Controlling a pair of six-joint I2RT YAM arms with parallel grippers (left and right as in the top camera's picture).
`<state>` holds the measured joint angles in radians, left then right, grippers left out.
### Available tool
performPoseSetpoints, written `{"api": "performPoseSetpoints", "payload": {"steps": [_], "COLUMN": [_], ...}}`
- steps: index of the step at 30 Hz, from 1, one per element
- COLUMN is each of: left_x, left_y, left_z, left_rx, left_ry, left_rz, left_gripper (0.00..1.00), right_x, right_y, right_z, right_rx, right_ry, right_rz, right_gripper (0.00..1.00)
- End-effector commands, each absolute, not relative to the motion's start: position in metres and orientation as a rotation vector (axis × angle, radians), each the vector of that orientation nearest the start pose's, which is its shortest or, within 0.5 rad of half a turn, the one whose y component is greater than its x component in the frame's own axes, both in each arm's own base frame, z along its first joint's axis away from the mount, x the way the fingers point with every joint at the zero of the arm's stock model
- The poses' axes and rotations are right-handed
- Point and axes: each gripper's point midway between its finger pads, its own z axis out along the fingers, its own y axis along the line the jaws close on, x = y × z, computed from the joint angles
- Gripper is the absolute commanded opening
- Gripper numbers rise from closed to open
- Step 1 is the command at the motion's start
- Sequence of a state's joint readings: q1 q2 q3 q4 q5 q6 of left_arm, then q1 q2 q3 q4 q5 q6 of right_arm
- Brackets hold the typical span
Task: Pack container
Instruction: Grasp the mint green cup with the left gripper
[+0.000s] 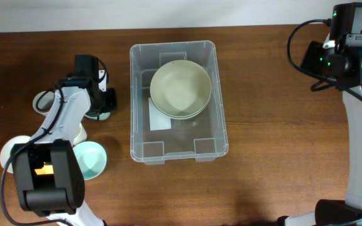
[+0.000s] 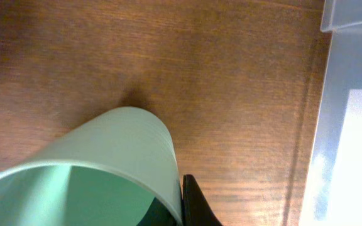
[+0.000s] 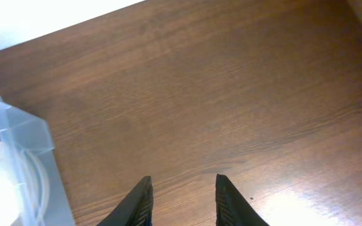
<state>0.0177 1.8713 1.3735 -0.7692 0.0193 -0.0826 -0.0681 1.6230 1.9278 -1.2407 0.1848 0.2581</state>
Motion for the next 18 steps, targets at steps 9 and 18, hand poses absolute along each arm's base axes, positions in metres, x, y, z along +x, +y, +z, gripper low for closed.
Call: {"api": "performPoseSetpoints", "payload": {"steps": [9,18], "left_x": [0.414,0.363], "left_y": [-0.061,-0.213], "left_z": [0.258,0.246], "left_rx": [0.095,0.541], "left_ry": [2.512,2.525], "left_rz": [-0.054,-0.313], "left_gripper": [0.01,0.01], "right_x": [0.351,0.303], "right_y": [-0.123,-0.109], "right_z": [0.301,0.178], "right_rx": [0.765,0.925], "right_ry": [2.464,2.802], "right_rz": [-0.112,-0.011], "right_gripper": [0.29,0.29]}}
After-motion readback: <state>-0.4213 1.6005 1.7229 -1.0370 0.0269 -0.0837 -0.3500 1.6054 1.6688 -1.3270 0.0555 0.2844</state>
